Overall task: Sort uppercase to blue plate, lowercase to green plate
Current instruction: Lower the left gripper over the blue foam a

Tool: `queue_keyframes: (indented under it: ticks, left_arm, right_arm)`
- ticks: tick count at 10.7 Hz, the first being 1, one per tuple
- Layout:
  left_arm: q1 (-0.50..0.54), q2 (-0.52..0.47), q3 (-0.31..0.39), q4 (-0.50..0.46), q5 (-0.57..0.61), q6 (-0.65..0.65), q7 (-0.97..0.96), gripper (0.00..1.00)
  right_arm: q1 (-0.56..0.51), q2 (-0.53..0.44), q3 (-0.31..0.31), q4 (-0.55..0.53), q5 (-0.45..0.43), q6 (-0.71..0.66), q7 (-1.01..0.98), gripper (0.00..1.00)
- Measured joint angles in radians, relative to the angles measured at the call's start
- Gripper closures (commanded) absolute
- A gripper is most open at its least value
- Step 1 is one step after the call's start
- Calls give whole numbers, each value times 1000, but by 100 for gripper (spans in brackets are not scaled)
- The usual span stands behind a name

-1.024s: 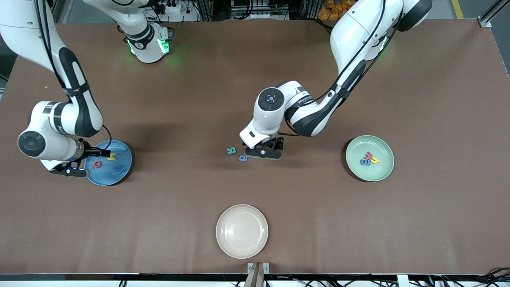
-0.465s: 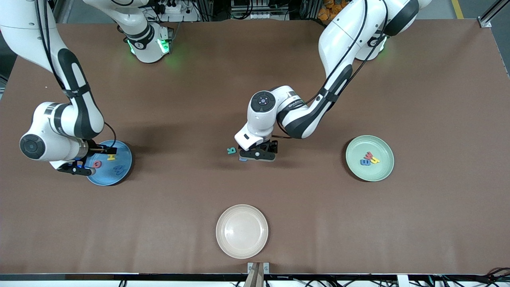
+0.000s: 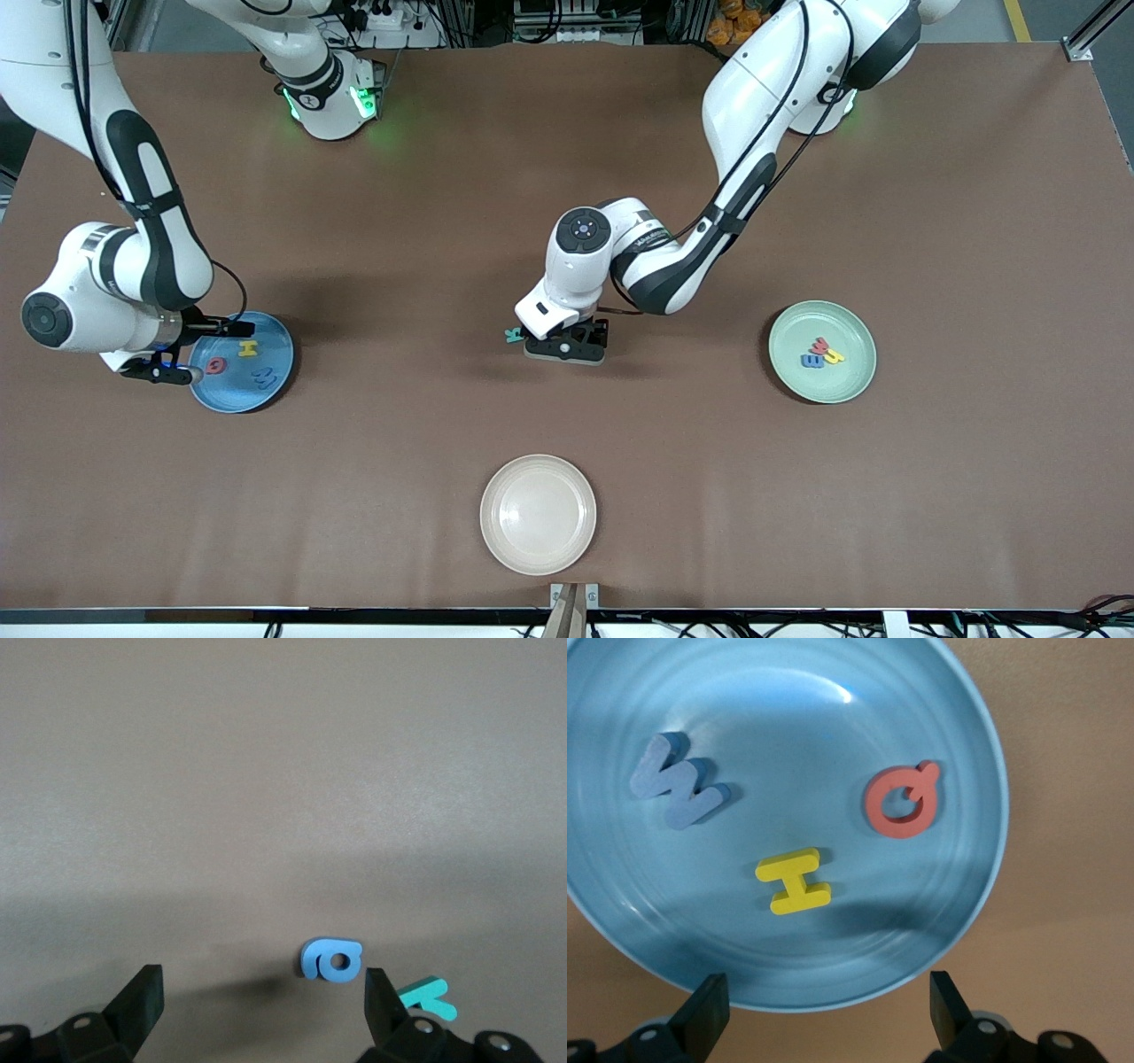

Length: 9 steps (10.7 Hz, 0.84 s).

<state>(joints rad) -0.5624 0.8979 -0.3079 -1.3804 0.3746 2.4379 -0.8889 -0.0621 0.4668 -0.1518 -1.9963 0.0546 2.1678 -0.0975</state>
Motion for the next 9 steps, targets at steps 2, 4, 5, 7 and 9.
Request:
queue_keyframes:
  ticks: [2,4,5,7,9]
  left_arm:
    - [-6,17,0,21,0,9,0,0]
    - [-24,40,0,47,0,16,-16,0]
    - [-43,54,11,58,0,23,-25,0]
    - [-114,77,83,72,0,29,-41,0]
    - [-157,94,125,76,0,41,-51,0]
  right_arm:
    - [1,-39,2,-89,0,87,-1,0]
    - [2,-96,4,-194,0,169,-2,0]
    - [3,-122,4,-227,0,182,-2,0]
    - [2,-160,5,-256,0,186,-2,0]
    - [1,-180,4,-262,0,184,-3,0]
